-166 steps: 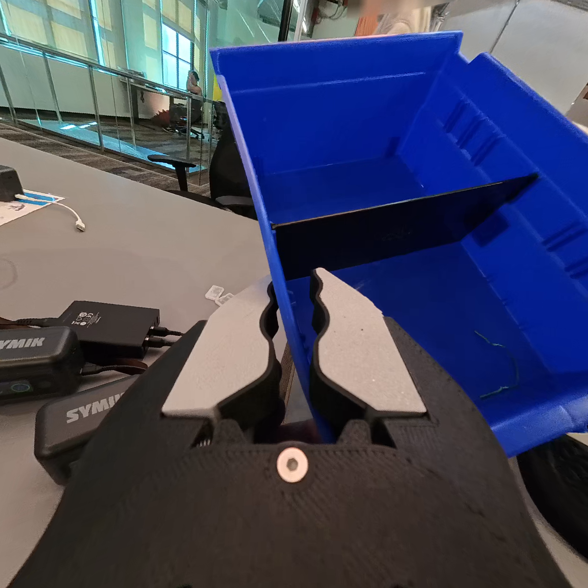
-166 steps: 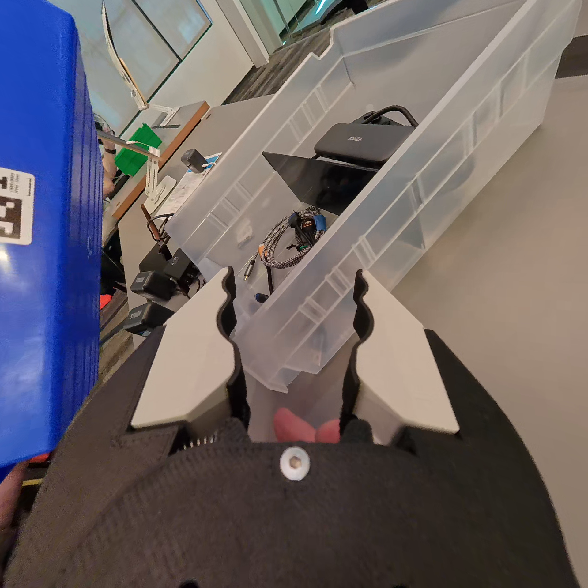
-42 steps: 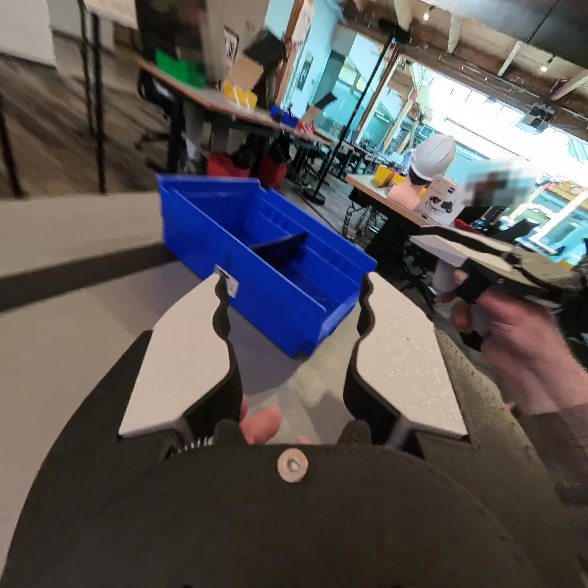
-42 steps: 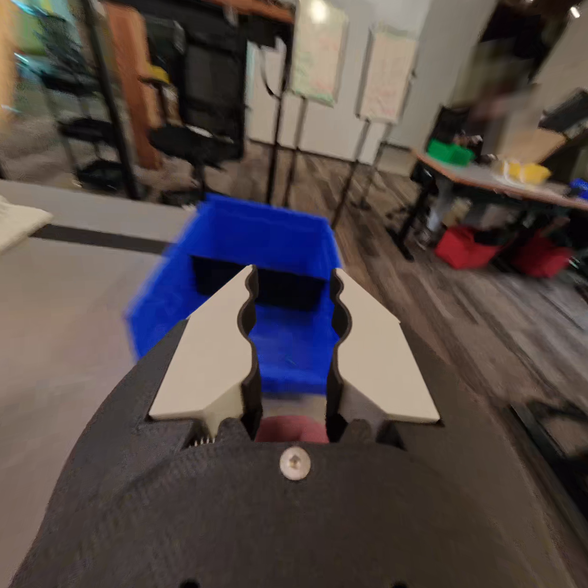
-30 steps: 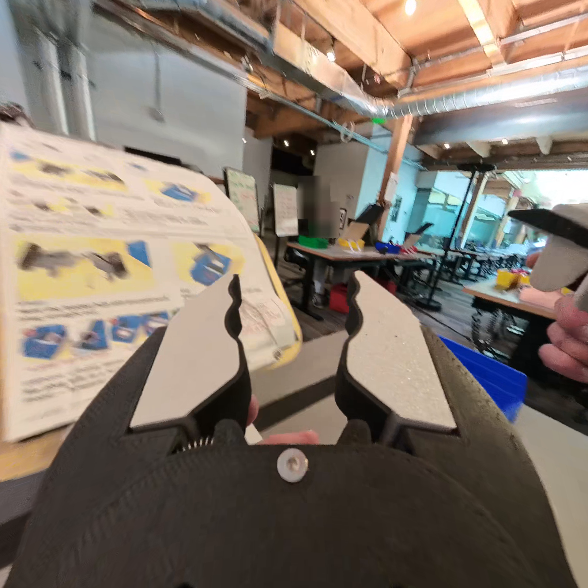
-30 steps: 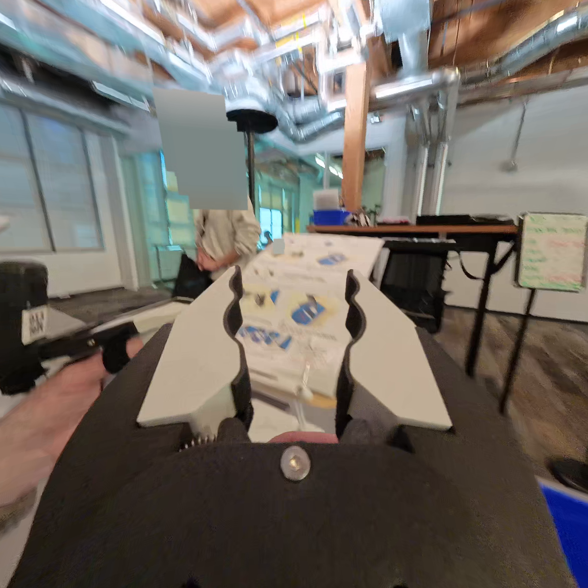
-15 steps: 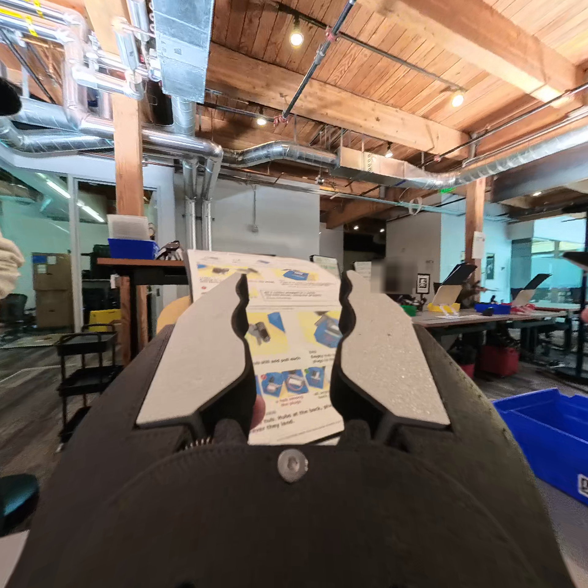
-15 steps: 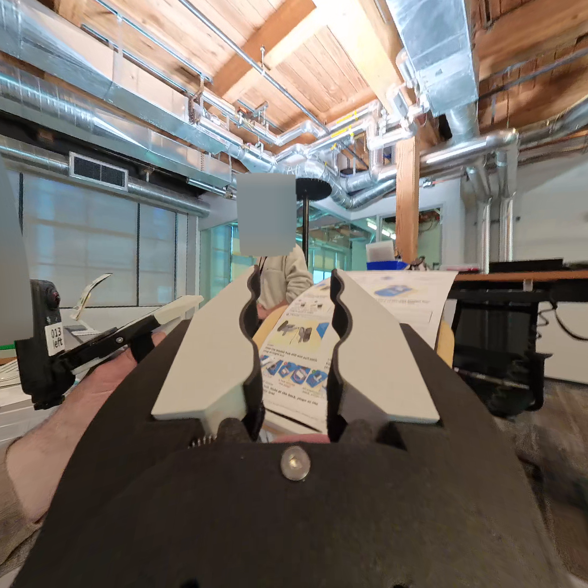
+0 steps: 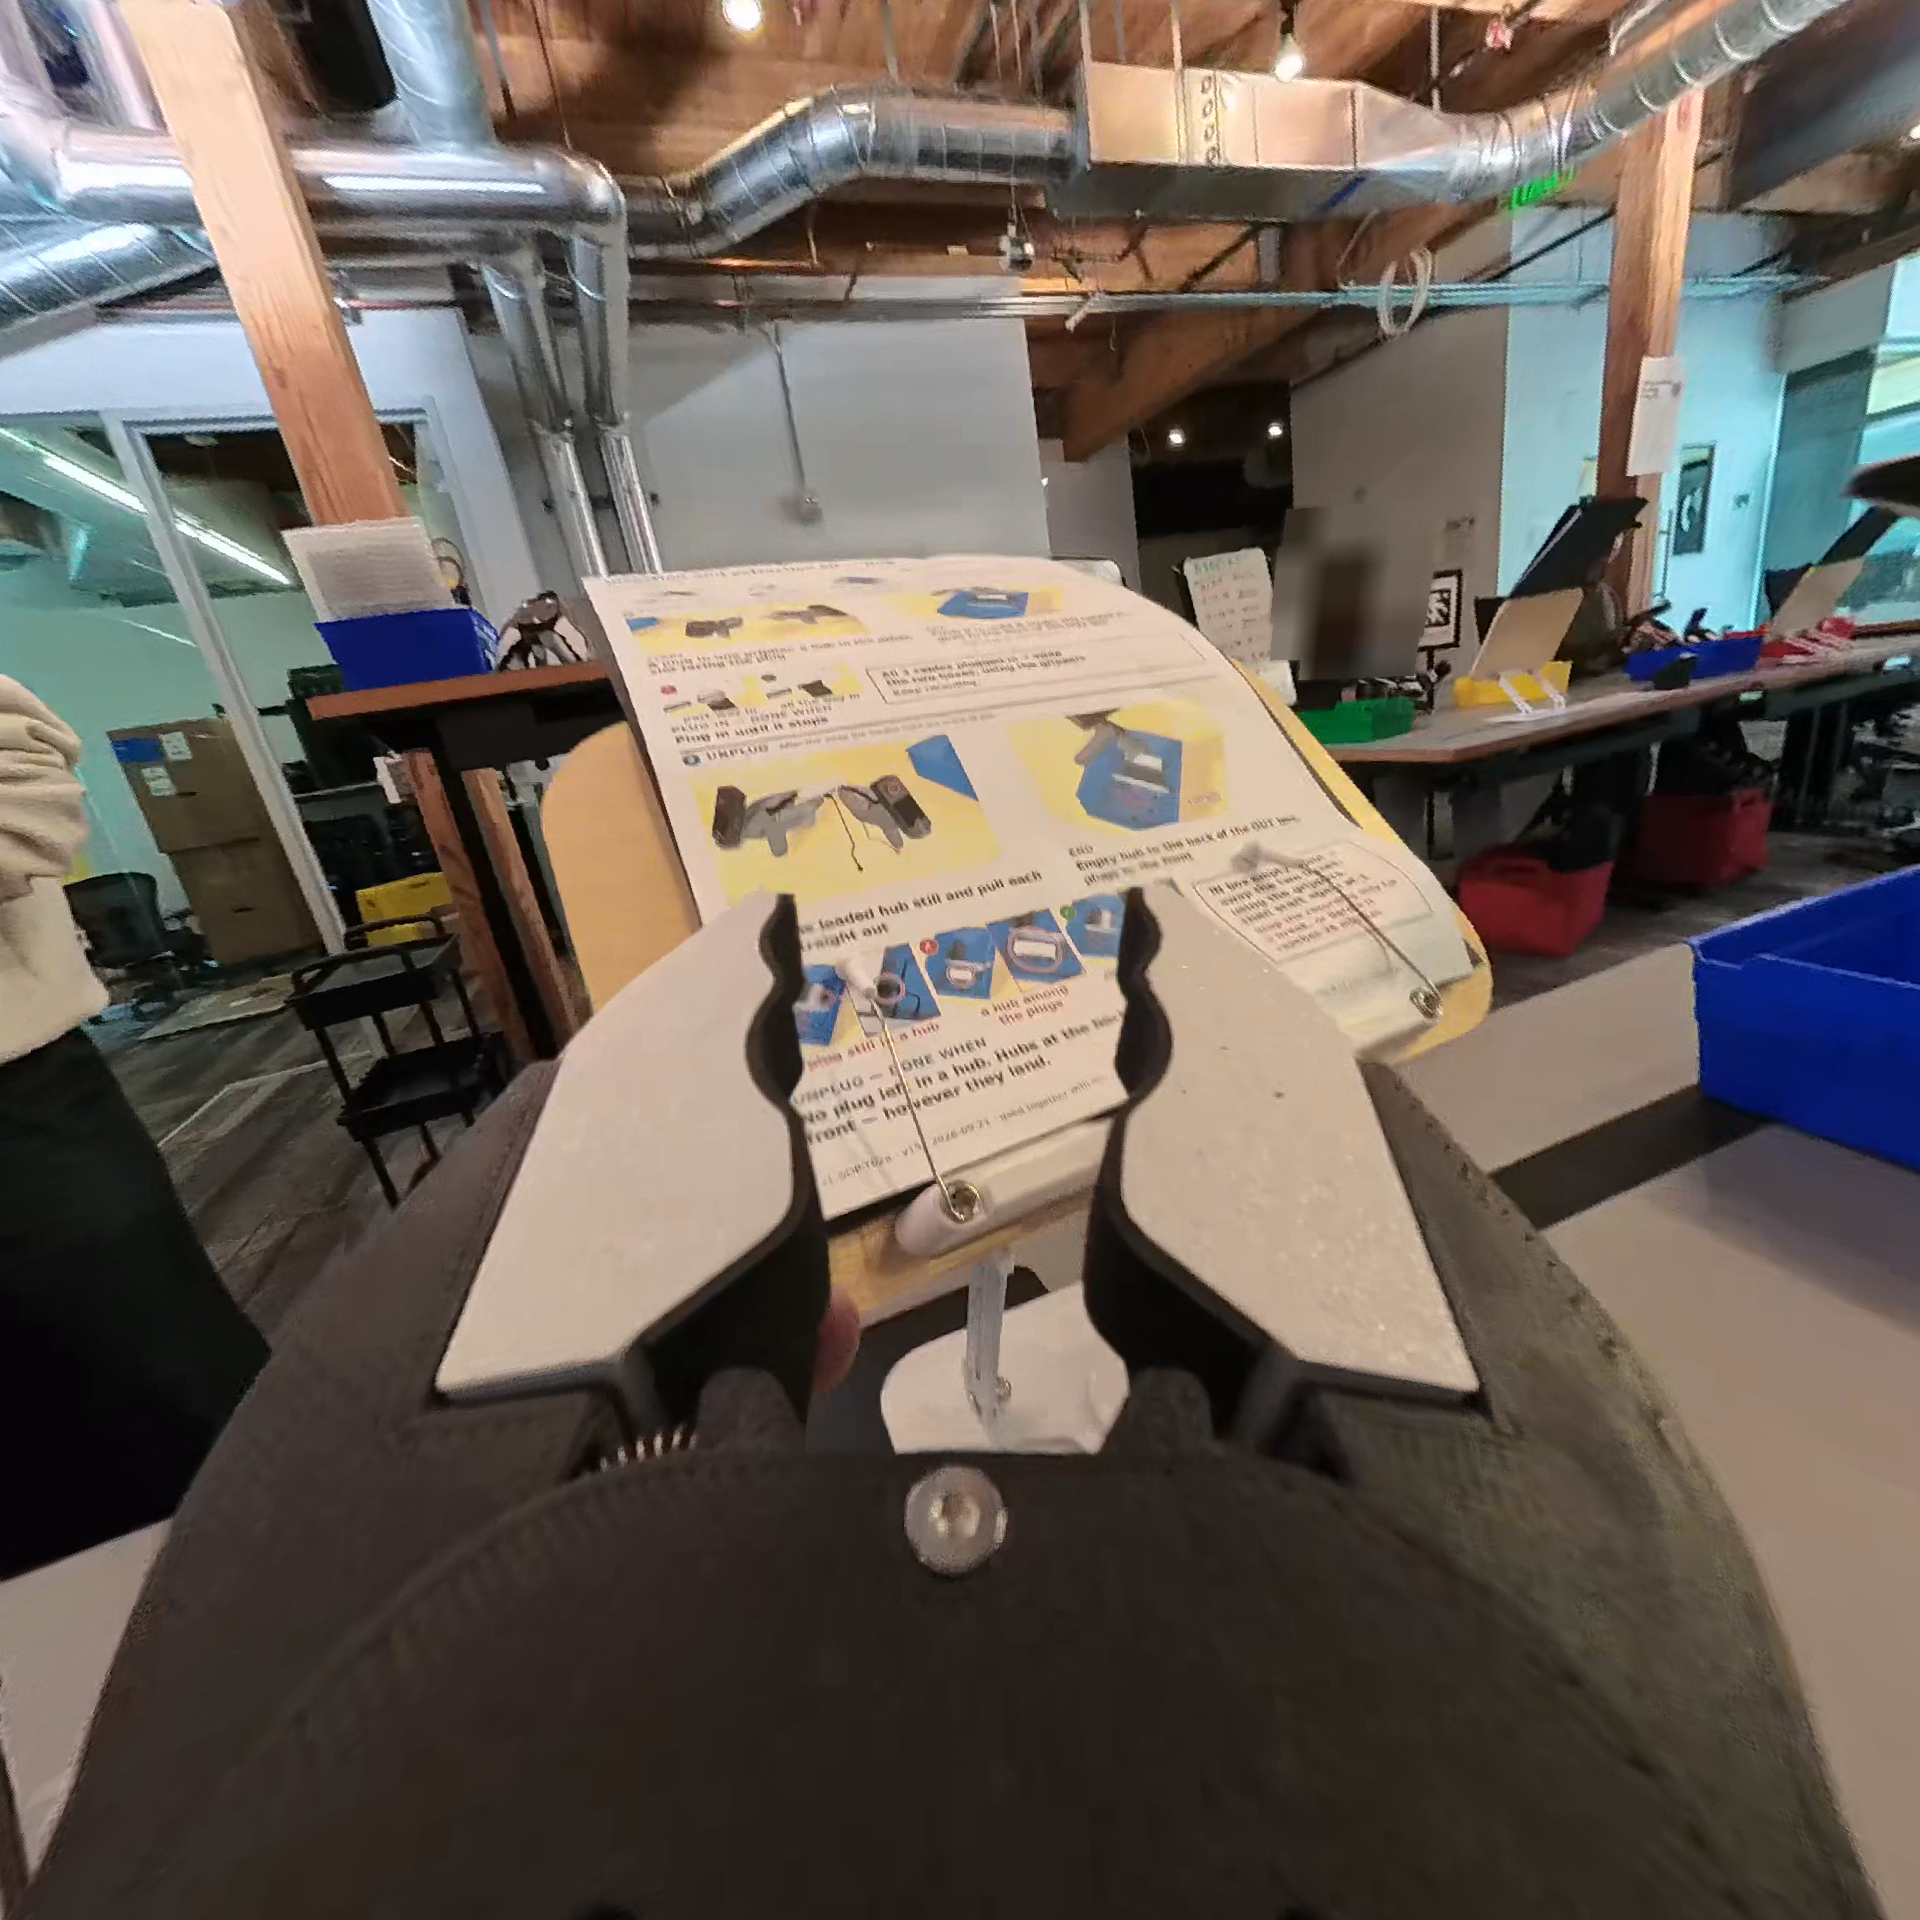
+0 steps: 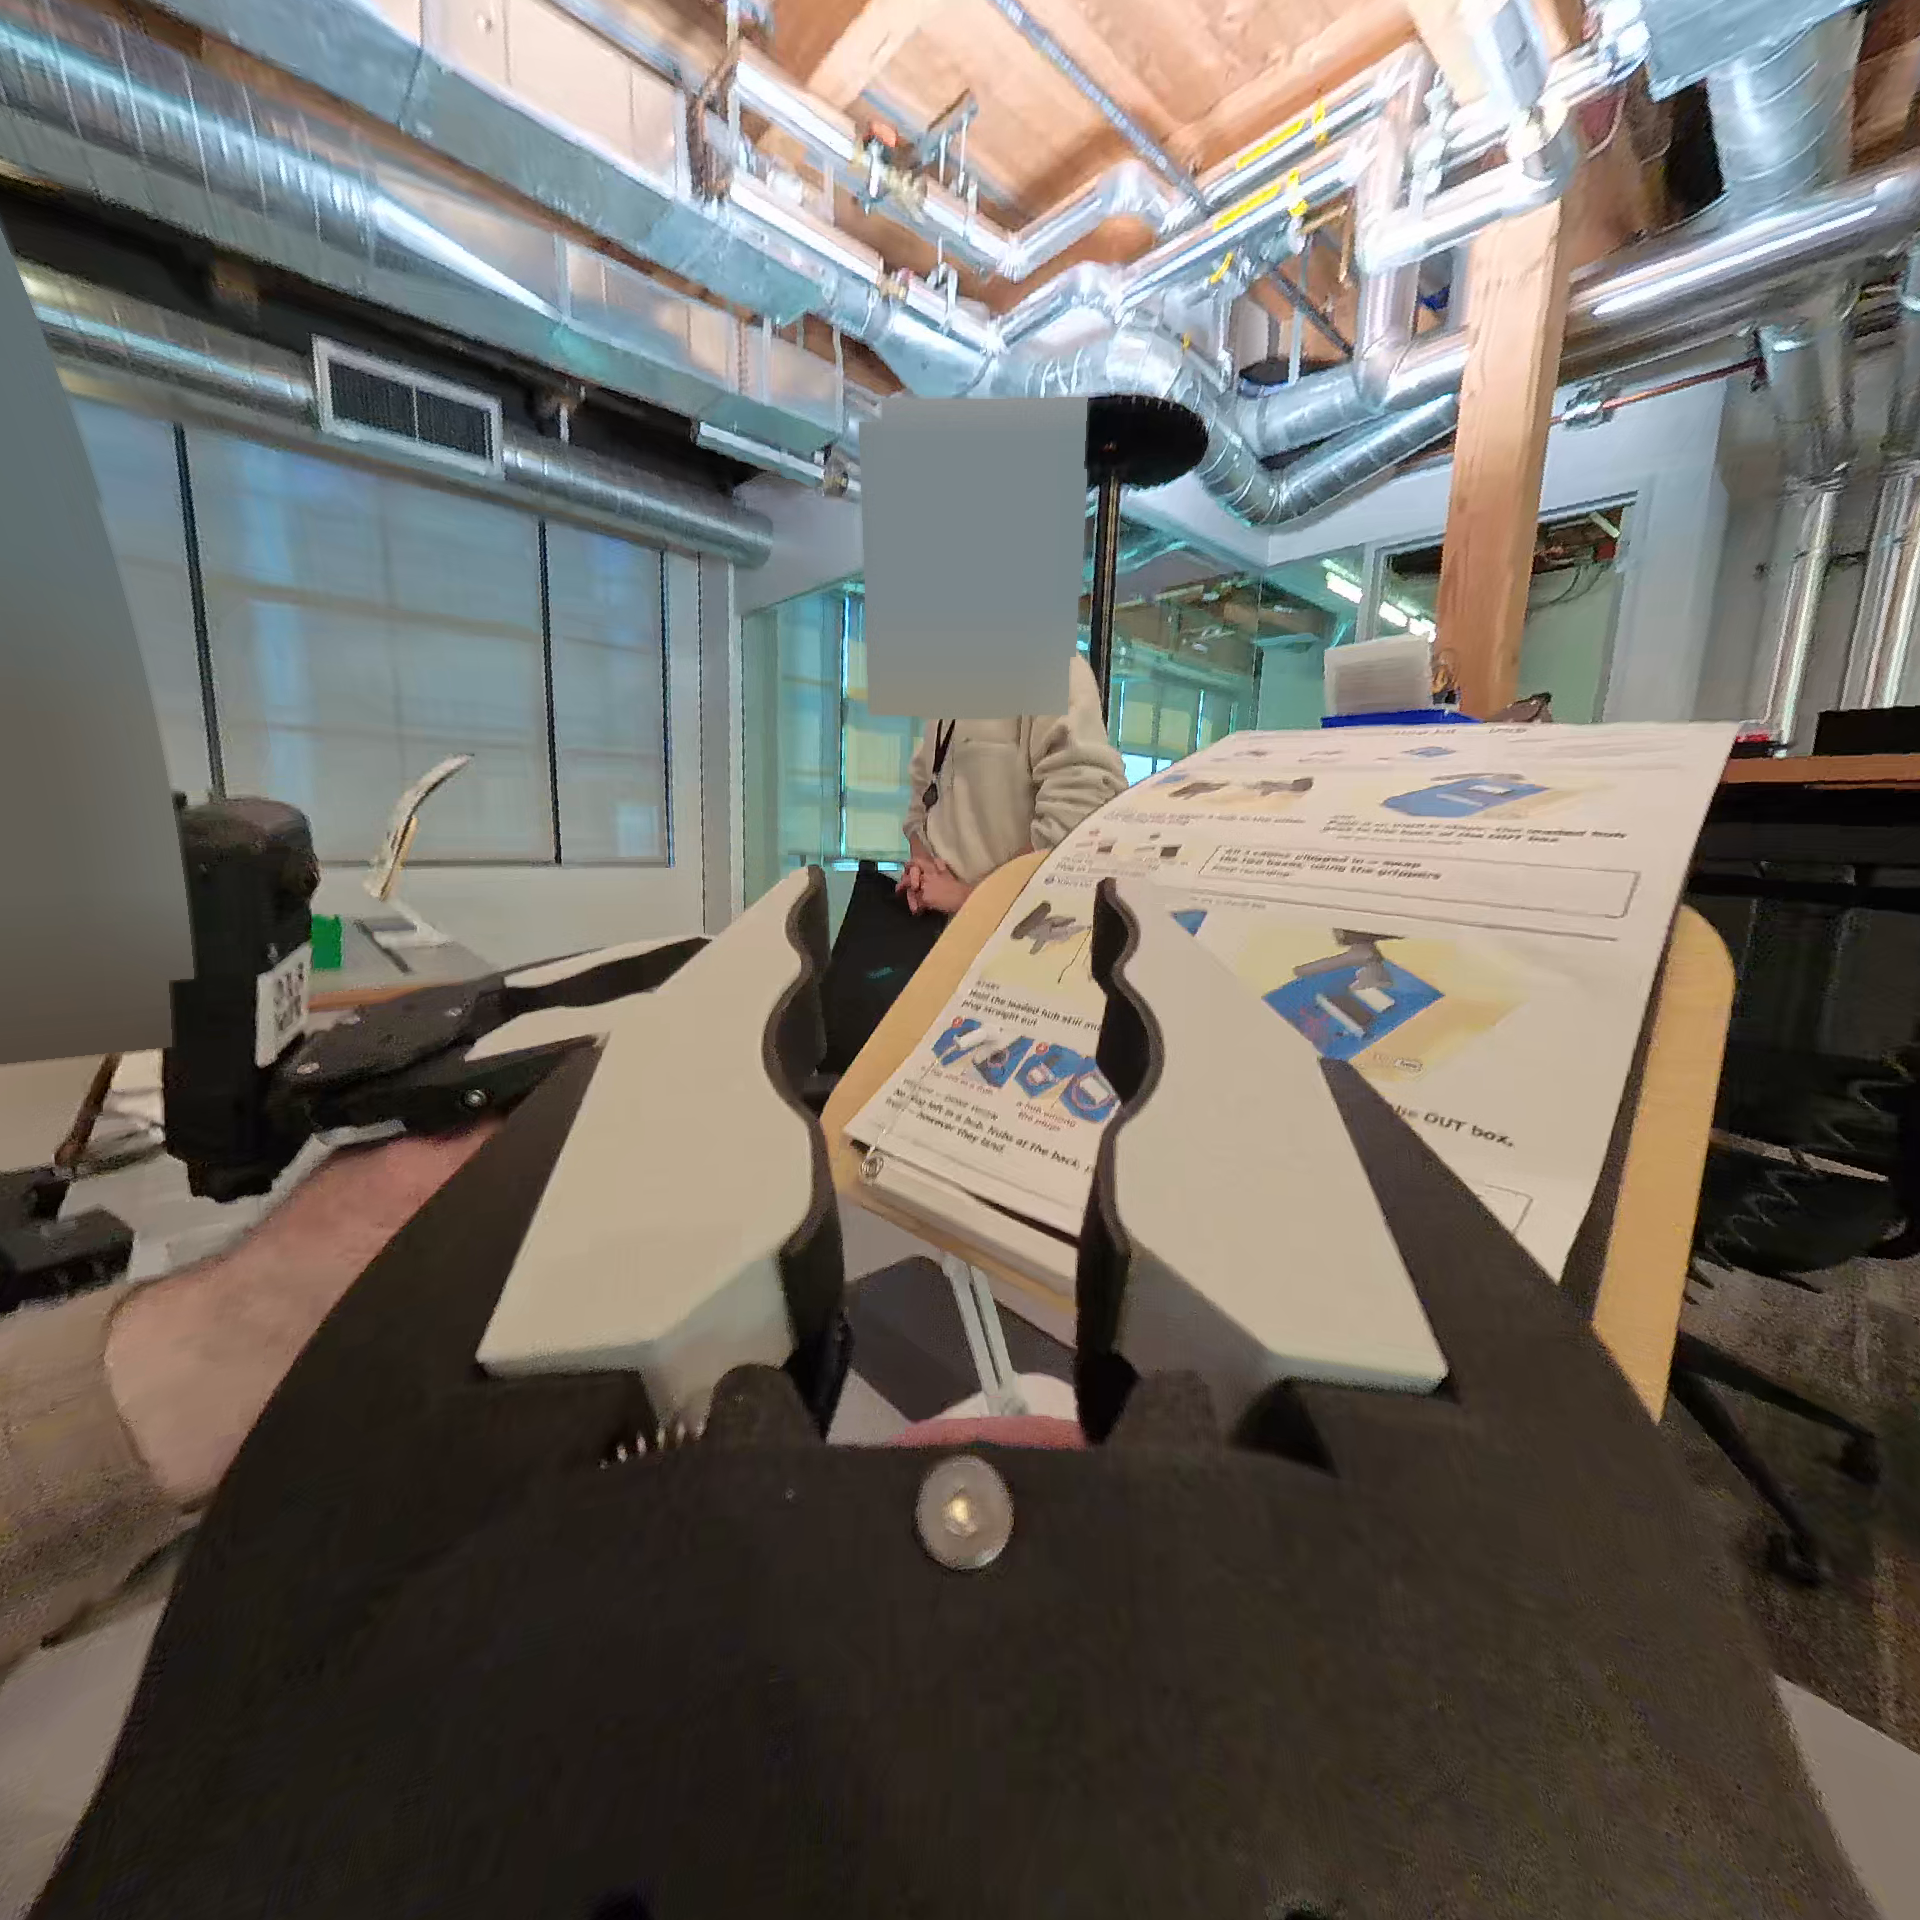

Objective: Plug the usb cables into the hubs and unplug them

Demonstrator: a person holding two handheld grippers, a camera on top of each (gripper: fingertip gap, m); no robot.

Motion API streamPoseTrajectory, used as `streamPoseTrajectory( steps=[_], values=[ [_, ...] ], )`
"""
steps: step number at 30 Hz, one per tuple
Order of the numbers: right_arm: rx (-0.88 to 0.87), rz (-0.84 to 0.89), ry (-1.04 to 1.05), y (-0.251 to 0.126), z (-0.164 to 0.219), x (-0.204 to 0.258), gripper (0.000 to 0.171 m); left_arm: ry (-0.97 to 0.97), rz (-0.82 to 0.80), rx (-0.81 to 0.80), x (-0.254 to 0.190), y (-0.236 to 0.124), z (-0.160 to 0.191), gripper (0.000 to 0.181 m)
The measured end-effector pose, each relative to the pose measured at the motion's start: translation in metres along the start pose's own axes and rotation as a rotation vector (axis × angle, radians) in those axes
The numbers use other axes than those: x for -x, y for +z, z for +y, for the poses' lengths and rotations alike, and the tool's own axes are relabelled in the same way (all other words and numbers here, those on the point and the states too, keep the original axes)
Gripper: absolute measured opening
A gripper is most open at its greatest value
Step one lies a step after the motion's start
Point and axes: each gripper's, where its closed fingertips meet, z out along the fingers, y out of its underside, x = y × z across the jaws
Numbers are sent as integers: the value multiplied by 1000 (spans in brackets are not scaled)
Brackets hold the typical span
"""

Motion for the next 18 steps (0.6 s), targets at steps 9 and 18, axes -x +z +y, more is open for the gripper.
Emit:
streamPoseTrajectory(
  steps=[9, 18],
  values=[
    [138, -54, -44, 11, 40, 7, 50, 162, 135, 14, 6, -24, -37, 42],
    [235, -123, -114, 8, 56, 14, 46, 617, 339, 577, 119, -83, 14, 54]
  ],
)
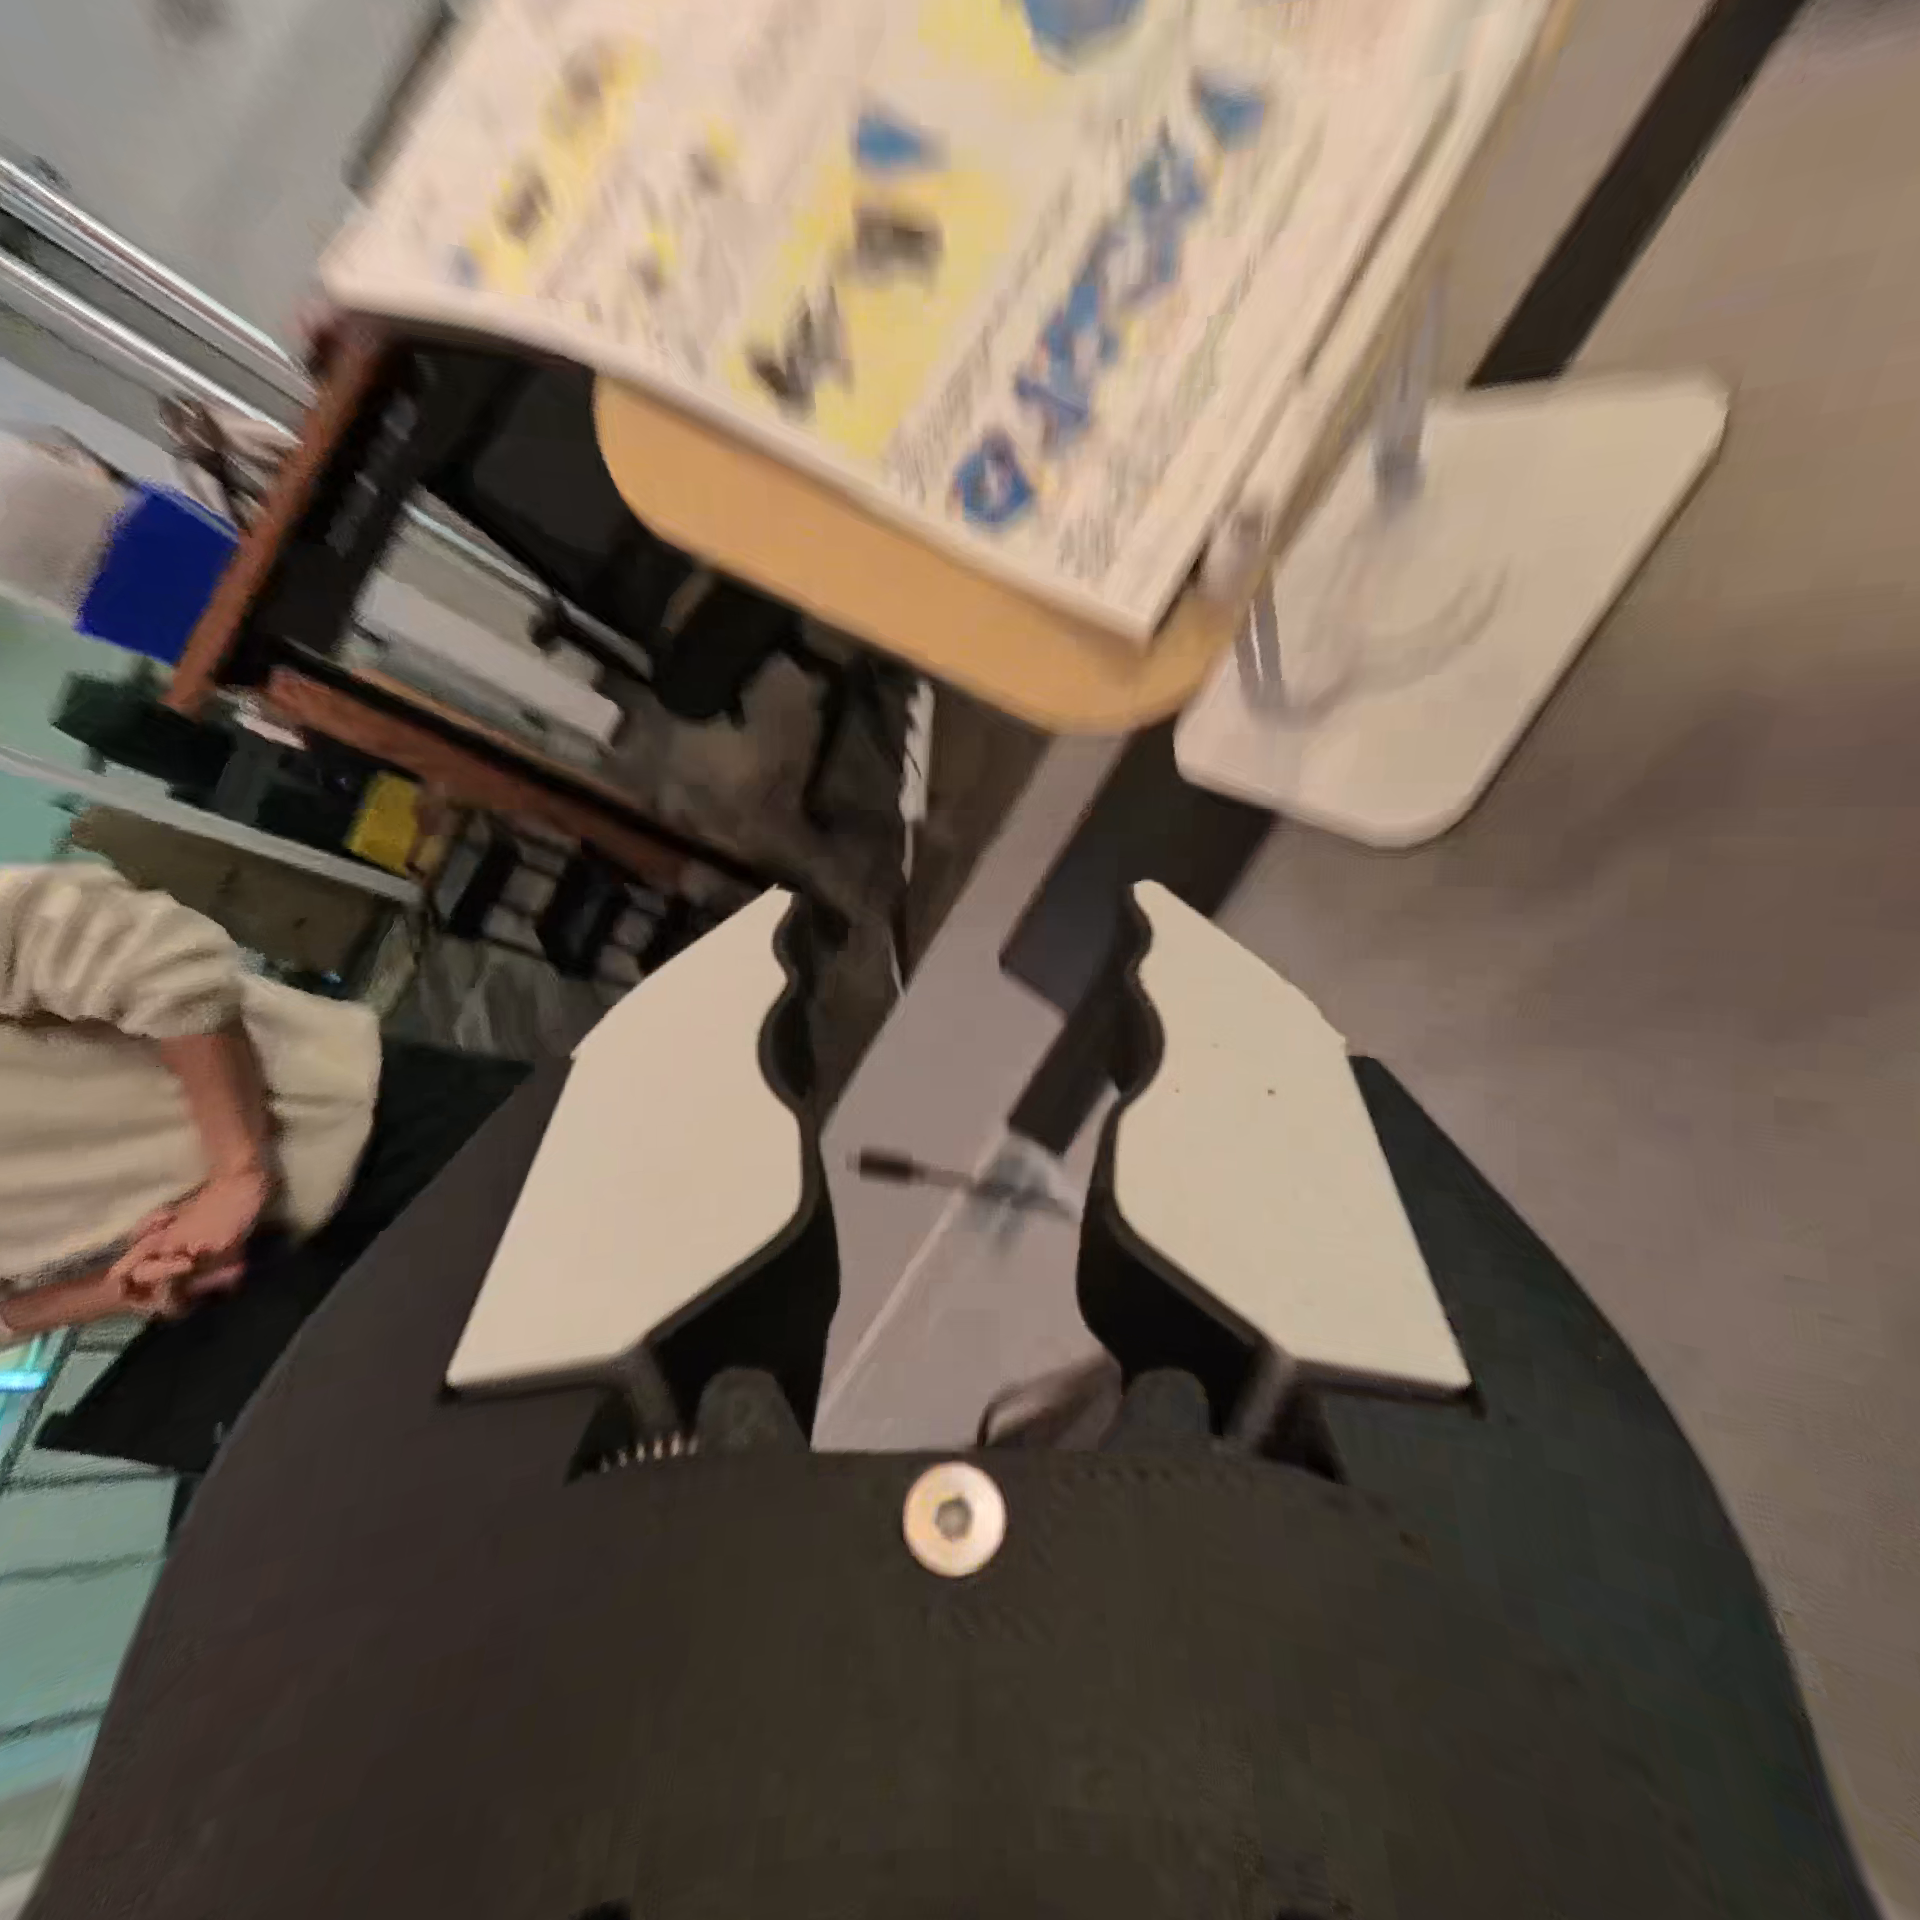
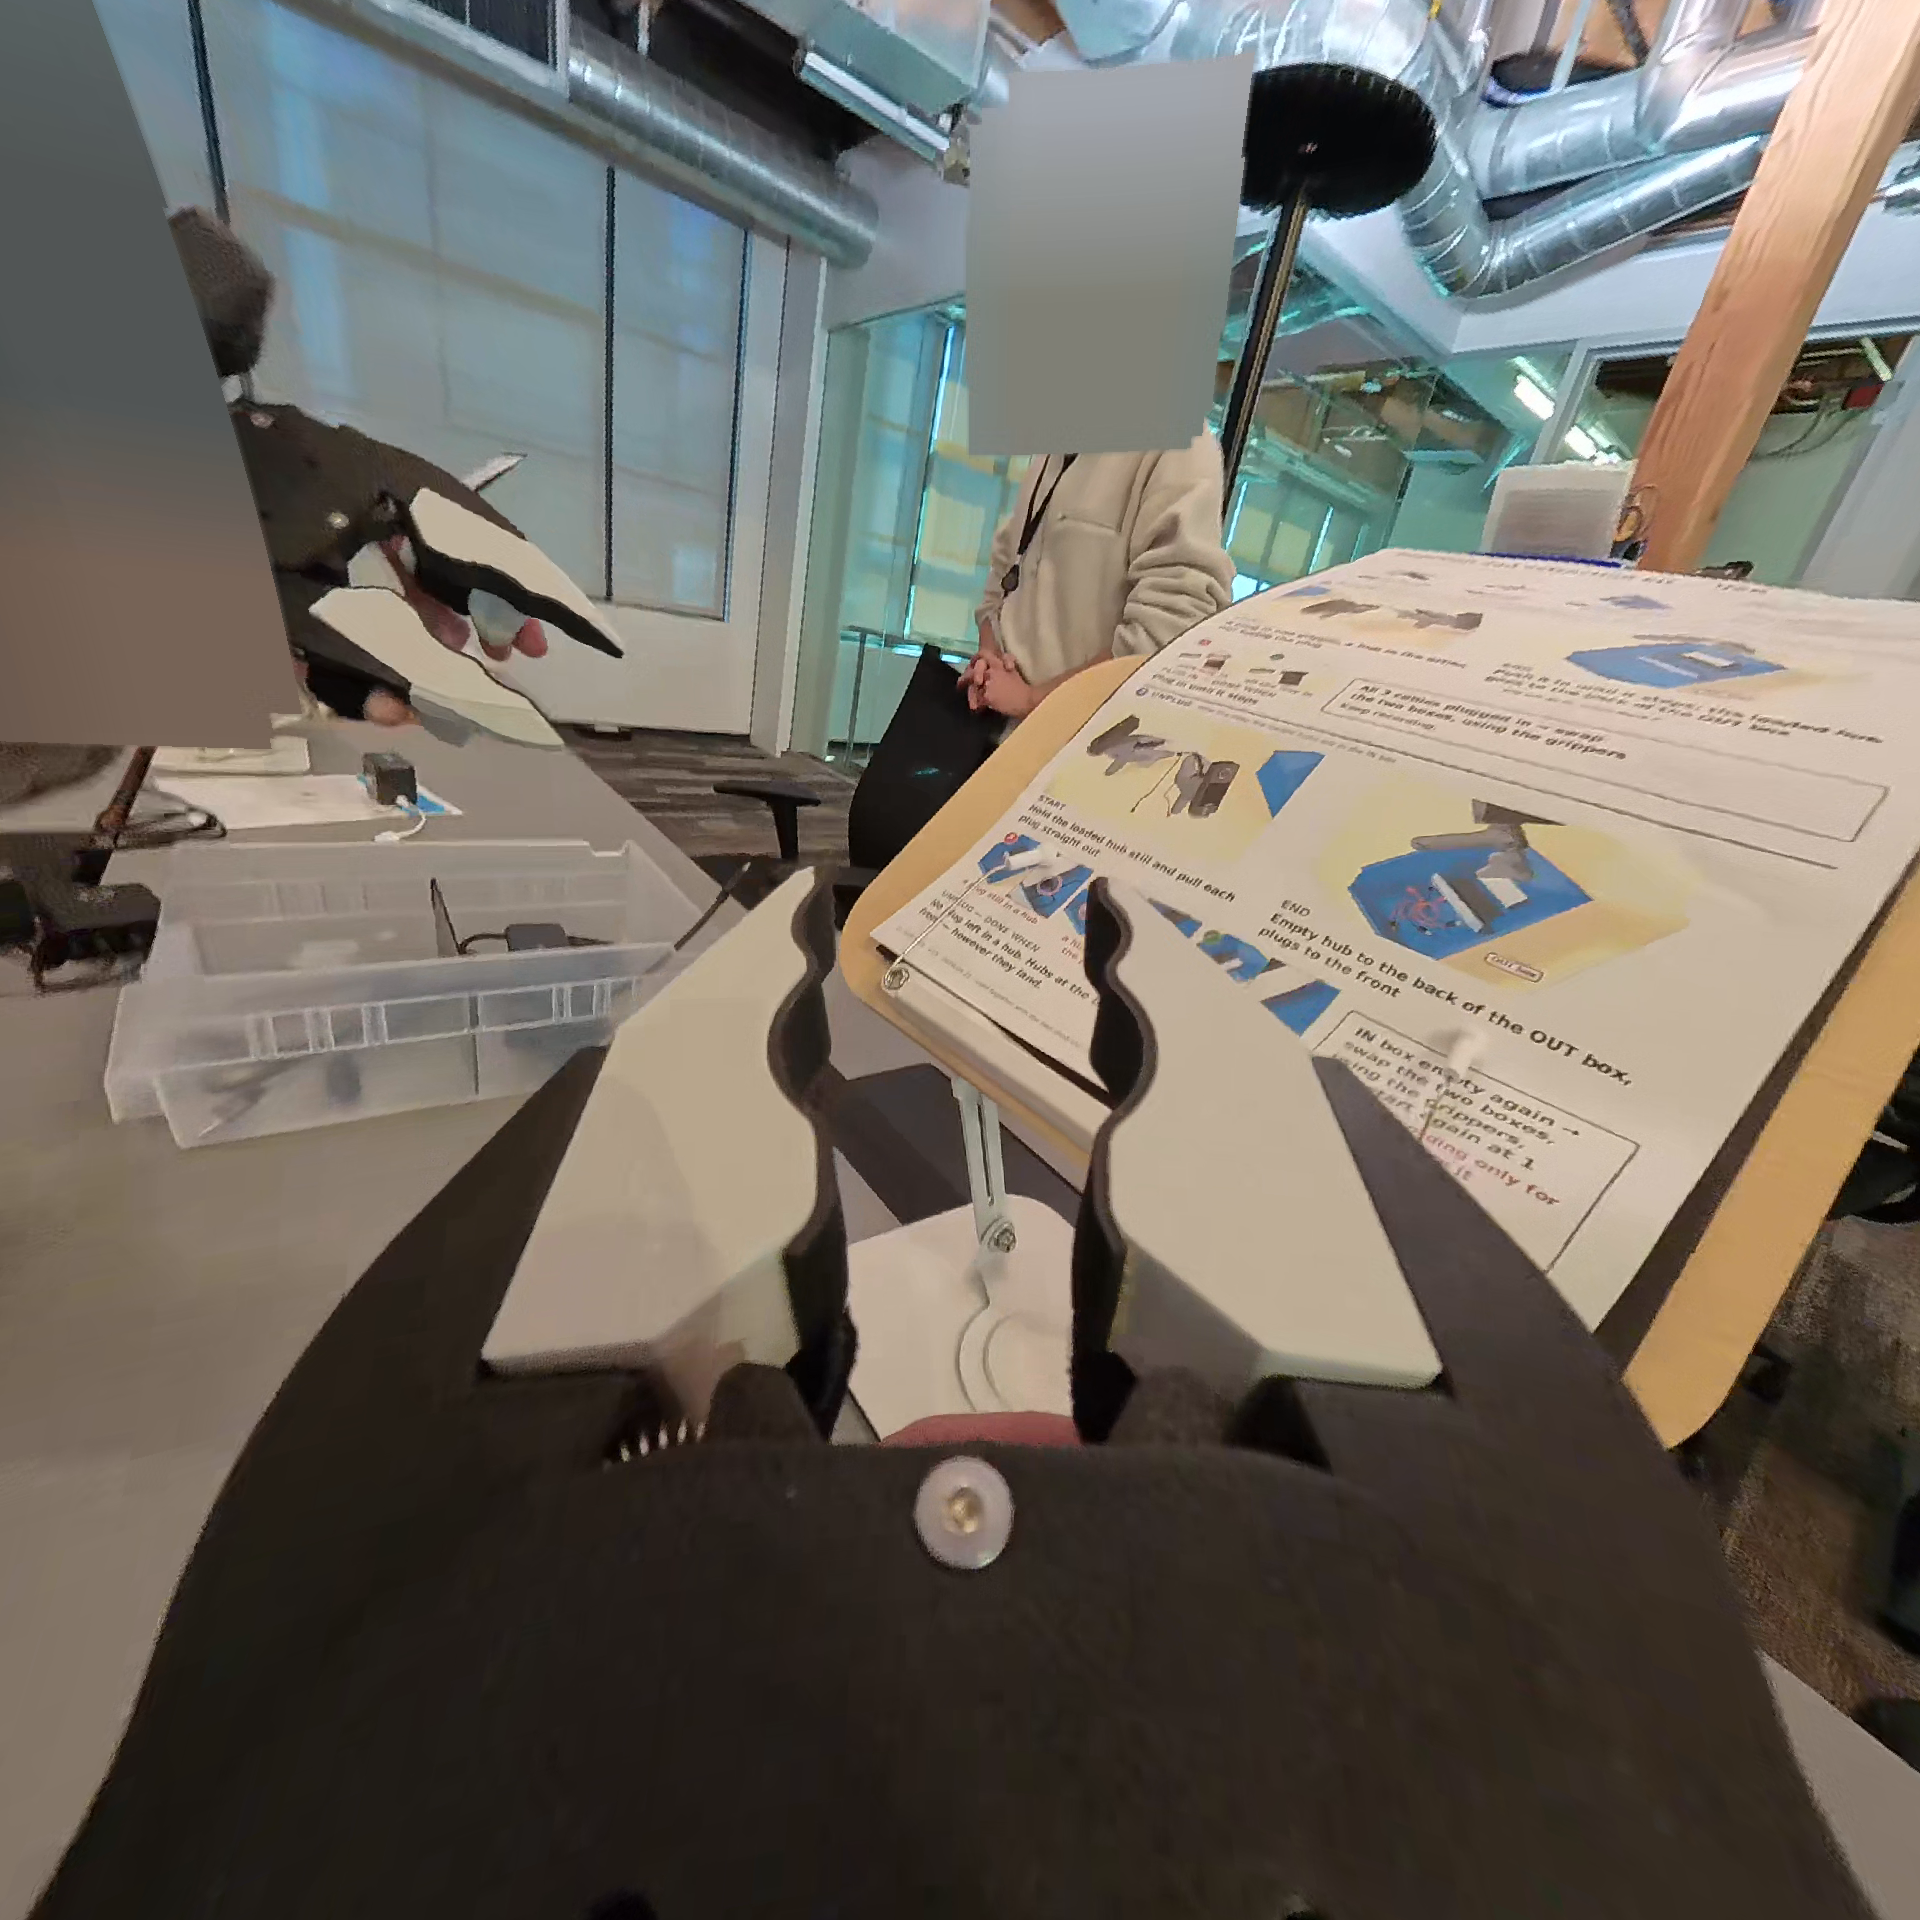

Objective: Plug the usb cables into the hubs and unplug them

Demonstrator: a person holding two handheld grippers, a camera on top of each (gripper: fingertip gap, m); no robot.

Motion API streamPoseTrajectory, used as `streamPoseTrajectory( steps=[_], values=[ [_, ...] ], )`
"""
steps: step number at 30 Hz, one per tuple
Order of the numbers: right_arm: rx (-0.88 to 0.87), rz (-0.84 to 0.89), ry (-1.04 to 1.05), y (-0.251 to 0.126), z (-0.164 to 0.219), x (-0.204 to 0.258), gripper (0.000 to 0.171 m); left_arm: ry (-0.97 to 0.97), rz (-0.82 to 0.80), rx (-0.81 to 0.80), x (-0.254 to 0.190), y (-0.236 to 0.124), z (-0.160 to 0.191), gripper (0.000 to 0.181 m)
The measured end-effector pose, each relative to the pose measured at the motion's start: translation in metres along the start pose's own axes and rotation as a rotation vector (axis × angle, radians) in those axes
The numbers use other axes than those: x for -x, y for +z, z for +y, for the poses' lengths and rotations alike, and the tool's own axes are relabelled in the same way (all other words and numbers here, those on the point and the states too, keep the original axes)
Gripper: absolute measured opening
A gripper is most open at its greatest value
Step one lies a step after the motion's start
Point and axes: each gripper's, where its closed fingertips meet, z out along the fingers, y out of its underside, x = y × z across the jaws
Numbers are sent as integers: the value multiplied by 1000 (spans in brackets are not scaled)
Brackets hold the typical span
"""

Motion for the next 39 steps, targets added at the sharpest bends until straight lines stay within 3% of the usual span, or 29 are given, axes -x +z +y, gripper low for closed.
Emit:
streamPoseTrajectory(
  steps=[7, 14, 19, 24, 32, 39],
  values=[
    [109, -83, -14, 9, 34, 12, 45, 182, 293, 462, 5, -9, 174, 58],
    [161, -93, -13, 12, 55, 11, 44, 232, 552, 649, -14, 1, 254, 67],
    [188, -86, -8, 12, 67, 7, 44, 280, 685, 731, -25, 10, 278, 61],
    [209, -91, -2, 12, 77, 6, 44, 306, 801, 823, -38, 12, 301, 67],
    [222, -97, 11, 13, 86, 6, 44, 310, 808, 842, -46, 22, 319, 50],
    [223, -94, 9, 12, 86, 4, 44, 271, 771, 807, -40, 17, 316, 49]
  ],
)
